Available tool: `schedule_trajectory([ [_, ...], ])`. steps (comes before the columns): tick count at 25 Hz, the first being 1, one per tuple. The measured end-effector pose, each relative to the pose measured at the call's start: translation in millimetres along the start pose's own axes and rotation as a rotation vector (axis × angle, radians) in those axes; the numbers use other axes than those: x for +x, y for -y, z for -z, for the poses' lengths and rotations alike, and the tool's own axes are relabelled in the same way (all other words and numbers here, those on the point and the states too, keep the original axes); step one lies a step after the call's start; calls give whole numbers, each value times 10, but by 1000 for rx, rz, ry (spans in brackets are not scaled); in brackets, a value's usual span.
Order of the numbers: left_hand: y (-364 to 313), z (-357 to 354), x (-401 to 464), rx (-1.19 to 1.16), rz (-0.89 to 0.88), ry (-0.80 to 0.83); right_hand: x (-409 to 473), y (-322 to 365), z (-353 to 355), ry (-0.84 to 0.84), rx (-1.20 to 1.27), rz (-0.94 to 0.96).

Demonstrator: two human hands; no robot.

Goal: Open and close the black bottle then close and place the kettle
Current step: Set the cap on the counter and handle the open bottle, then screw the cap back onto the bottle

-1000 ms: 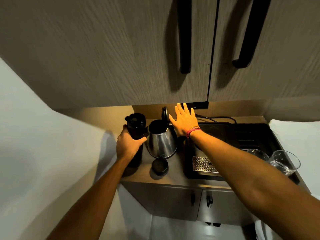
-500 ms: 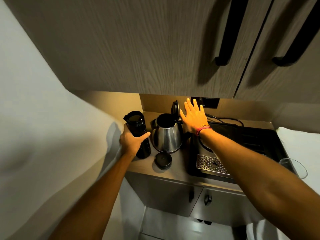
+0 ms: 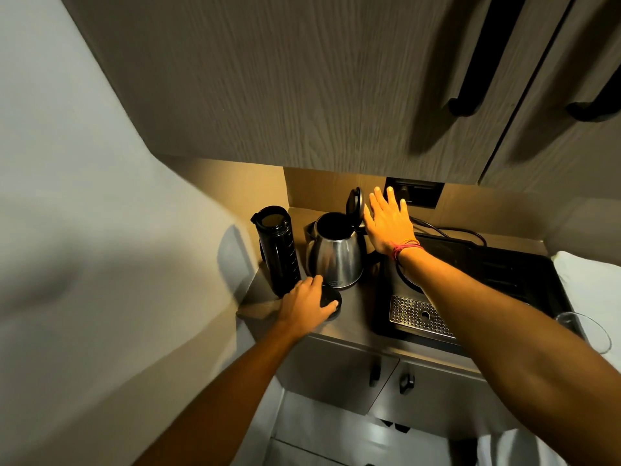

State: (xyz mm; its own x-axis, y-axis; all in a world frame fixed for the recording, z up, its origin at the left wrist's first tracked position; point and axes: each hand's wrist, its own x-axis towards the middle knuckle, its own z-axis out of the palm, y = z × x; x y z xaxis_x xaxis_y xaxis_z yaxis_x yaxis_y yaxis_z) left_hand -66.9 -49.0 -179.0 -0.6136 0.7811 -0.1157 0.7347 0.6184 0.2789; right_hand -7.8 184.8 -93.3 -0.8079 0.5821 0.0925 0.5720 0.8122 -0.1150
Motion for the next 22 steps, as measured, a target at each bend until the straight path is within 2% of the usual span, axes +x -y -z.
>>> schedule_trajectory([
  [3, -252, -62, 94, 53, 15, 110, -8, -8, -14, 19, -123, 66],
  [6, -347, -160, 17, 100, 47, 105, 1, -7, -24, 10, -118, 47],
  [9, -391, 124, -16, 92, -99, -64, 11, -33, -26, 26, -149, 61],
  [12, -426, 855, 83, 5, -267, -312, 24, -46, -35, 57, -211, 94],
  [15, -306, 1669, 262, 124, -257, -484, 19, -41, -31, 59, -212, 98],
  [17, -109, 2058, 368, 208, -107, -447, 13, -28, -7, 58, -201, 86],
  [19, 100, 2230, 437, 232, 58, -307, 12, -15, 15, 67, -213, 85],
  [22, 272, 2161, 480, 201, 94, -198, -8, -8, 42, 80, -232, 93],
])
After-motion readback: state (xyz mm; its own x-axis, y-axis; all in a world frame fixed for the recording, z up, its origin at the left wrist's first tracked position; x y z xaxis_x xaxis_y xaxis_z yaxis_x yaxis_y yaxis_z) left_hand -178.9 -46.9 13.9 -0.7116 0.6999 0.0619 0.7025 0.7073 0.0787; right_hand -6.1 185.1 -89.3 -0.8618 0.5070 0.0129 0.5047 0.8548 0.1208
